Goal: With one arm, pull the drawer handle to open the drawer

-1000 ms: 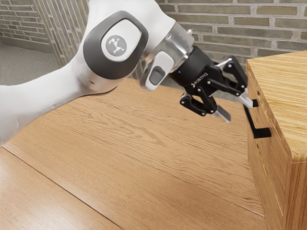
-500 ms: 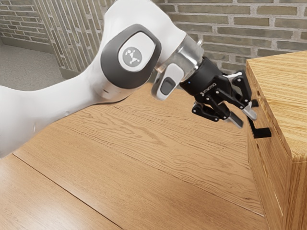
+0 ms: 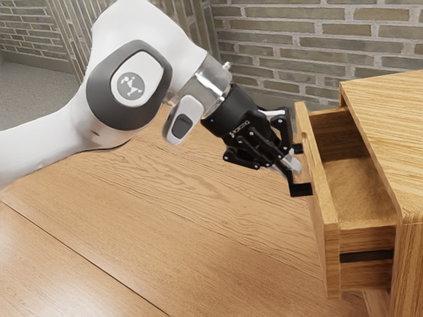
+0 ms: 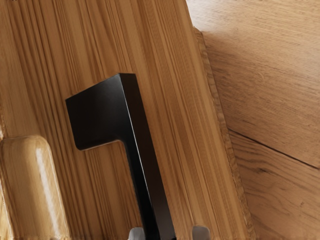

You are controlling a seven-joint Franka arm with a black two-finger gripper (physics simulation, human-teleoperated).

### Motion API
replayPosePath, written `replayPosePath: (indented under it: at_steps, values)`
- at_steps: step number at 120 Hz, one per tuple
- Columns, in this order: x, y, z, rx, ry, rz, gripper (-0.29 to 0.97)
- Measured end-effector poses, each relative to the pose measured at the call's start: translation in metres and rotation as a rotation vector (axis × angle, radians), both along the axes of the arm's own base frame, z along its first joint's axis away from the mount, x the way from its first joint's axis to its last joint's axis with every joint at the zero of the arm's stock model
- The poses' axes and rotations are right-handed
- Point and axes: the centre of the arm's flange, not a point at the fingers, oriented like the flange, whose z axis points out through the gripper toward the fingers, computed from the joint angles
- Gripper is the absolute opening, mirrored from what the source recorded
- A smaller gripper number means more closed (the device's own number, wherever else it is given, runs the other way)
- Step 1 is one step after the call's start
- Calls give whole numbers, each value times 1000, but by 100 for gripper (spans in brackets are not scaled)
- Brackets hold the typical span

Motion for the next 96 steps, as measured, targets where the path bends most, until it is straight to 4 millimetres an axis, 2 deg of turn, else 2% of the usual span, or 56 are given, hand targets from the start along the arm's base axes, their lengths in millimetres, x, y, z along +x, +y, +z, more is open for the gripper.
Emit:
replayPosePath:
  at_steps: [21,44,96]
  values:
    - [-23,22,8,6,-13,23,-8]
    - [-38,37,1,11,5,34,-6]
    - [-87,81,4,16,-6,77,-7]
